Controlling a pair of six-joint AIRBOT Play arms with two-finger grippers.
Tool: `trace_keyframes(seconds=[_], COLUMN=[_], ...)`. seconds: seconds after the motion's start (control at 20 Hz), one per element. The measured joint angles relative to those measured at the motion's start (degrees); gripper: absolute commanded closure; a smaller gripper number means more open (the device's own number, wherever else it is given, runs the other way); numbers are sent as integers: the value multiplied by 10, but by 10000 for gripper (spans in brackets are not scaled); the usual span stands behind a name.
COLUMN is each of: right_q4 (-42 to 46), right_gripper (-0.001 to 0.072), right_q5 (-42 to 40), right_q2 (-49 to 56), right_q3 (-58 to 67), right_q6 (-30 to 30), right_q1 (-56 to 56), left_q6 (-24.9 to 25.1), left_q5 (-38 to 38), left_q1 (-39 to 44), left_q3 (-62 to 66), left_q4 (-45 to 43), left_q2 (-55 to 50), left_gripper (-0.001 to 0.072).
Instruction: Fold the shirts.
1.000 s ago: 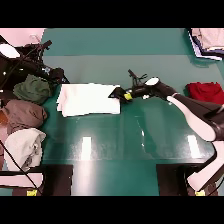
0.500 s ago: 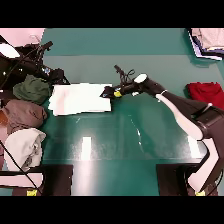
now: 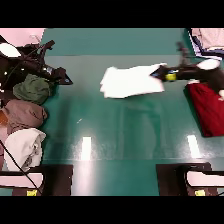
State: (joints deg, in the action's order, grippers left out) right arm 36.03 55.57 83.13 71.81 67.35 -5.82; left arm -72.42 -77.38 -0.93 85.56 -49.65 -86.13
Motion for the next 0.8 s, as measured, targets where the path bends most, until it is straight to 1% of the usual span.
trace_keyframes(seconds=[0.2, 0.35, 0.6, 0.8], right_q4=[11, 15, 17, 21], right_gripper=[695, 695, 695, 695], right_q5=[-31, -34, -6, 43], right_q2=[-55, -72, -80, -82], right_q3=[-16, 2, 61, 122], right_q6=[1, 1, 1, 1], right_q1=[-146, -234, -322, -361], left_q6=[-7, -10, -10, -11], left_q5=[40, 71, 96, 104], left_q1=[49, 92, 153, 172], left_q3=[0, 0, 0, 0], left_q4=[8, 11, 7, 2], left_q2=[0, 0, 0, 0], left_gripper=[684, 684, 683, 683])
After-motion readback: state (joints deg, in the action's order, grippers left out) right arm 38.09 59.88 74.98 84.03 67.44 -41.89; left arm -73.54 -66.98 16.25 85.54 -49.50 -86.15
